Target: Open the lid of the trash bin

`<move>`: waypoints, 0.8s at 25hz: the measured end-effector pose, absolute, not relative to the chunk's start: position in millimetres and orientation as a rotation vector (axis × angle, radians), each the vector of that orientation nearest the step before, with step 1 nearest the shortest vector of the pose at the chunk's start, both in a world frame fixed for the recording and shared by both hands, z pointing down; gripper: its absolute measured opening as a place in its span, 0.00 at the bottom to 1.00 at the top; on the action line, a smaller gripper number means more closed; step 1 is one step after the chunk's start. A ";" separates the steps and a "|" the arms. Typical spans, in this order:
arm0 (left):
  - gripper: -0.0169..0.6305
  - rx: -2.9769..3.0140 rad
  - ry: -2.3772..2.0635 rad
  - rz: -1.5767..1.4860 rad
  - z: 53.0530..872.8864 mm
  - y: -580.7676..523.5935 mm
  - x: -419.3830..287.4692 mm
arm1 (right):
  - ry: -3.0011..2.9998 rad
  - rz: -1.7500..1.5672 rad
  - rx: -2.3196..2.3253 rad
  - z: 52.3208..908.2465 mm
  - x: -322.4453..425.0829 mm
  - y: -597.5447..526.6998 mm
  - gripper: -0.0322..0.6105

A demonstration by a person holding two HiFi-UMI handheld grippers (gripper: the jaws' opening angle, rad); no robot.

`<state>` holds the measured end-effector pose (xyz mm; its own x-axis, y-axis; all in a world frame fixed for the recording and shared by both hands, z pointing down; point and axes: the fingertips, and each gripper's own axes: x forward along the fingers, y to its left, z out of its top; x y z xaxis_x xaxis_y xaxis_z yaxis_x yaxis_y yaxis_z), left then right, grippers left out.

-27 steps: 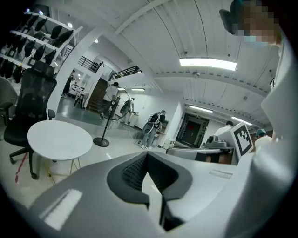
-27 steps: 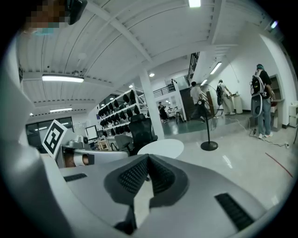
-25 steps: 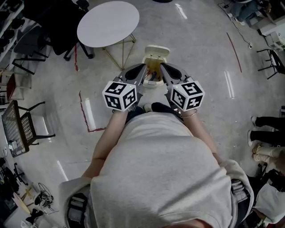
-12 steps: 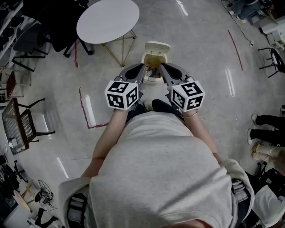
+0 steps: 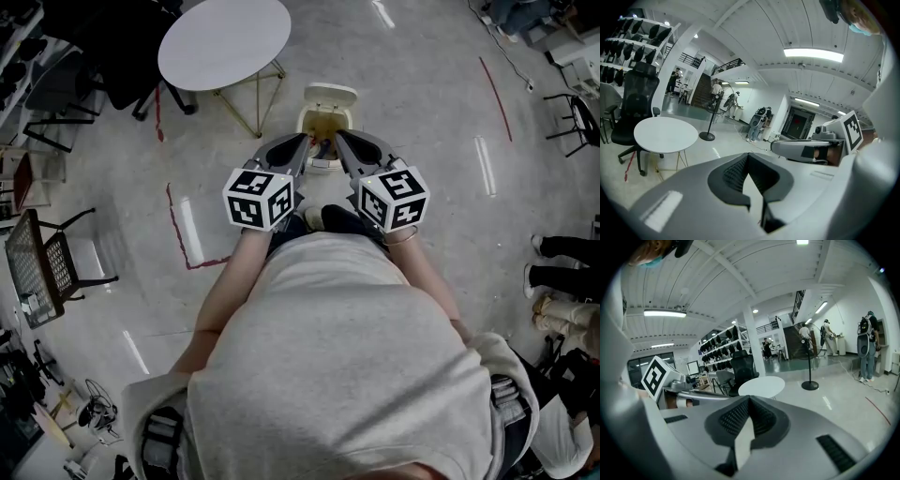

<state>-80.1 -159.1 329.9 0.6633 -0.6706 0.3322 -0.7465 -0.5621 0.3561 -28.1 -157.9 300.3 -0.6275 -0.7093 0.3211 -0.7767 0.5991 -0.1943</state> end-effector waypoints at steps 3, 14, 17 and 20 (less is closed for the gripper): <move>0.04 2.411 -1.098 0.216 330.8 -158.6 -78.4 | -2.610 0.451 1.227 301.5 -28.0 -157.5 0.06; 0.04 2.398 -1.078 0.222 337.9 -154.4 -74.7 | -2.593 0.442 1.201 308.7 -26.7 -157.4 0.06; 0.04 2.402 -1.067 0.223 338.3 -153.6 -75.0 | -2.588 0.442 1.202 309.8 -28.7 -159.2 0.06; 0.04 2.389 -1.081 0.206 337.0 -156.2 -80.1 | -2.589 0.443 1.202 309.7 -29.2 -159.8 0.06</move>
